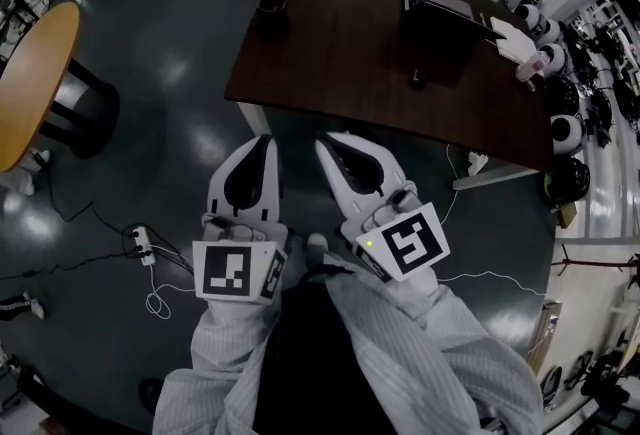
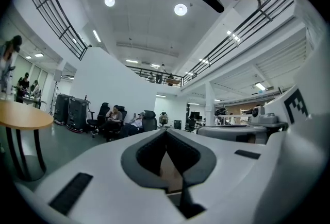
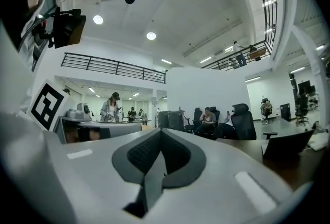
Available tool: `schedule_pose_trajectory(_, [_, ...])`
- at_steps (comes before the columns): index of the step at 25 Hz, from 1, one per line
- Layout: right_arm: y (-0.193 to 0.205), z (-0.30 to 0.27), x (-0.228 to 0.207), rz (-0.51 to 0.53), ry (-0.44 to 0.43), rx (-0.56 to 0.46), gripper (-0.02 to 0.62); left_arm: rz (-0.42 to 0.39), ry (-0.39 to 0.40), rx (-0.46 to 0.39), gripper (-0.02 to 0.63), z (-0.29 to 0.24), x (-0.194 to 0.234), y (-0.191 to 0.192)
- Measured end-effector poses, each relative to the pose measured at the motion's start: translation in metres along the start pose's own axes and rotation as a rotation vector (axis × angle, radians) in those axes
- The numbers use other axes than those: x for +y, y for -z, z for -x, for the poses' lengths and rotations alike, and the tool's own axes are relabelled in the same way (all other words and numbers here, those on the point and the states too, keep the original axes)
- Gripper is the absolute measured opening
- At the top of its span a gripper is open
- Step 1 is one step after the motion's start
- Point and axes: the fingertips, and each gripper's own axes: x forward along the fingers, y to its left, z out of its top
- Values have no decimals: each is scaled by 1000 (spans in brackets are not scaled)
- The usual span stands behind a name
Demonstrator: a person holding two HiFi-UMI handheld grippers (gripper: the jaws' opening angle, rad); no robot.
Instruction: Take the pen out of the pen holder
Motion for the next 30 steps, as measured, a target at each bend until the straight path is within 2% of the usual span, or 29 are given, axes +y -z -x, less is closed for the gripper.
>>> schedule_pose_trajectory(6, [18, -38, 5, -44, -73, 25, 2, -6, -73, 9, 6, -6, 45, 5])
schedule_pose_trajectory(11, [27, -111, 7, -67, -95, 40, 2, -9, -74, 31, 6, -35, 108, 6])
schedule_pose_trajectory(16, [29, -210, 1, -73, -42, 46, 2, -6, -10, 57, 6, -82, 192, -1])
schedule_pose_trajectory(21, [27, -293, -7, -90, 60, 47, 2, -4, 111, 105, 6, -129, 259, -5])
schedule_pose_trajectory(25, [42, -331, -19, -99, 138, 84, 2, 18, 185, 152, 6, -161, 294, 7])
schedule_pose_trajectory(30, [71, -350, -56, -124, 230, 163, 2, 55, 263, 227, 6, -209, 307, 39])
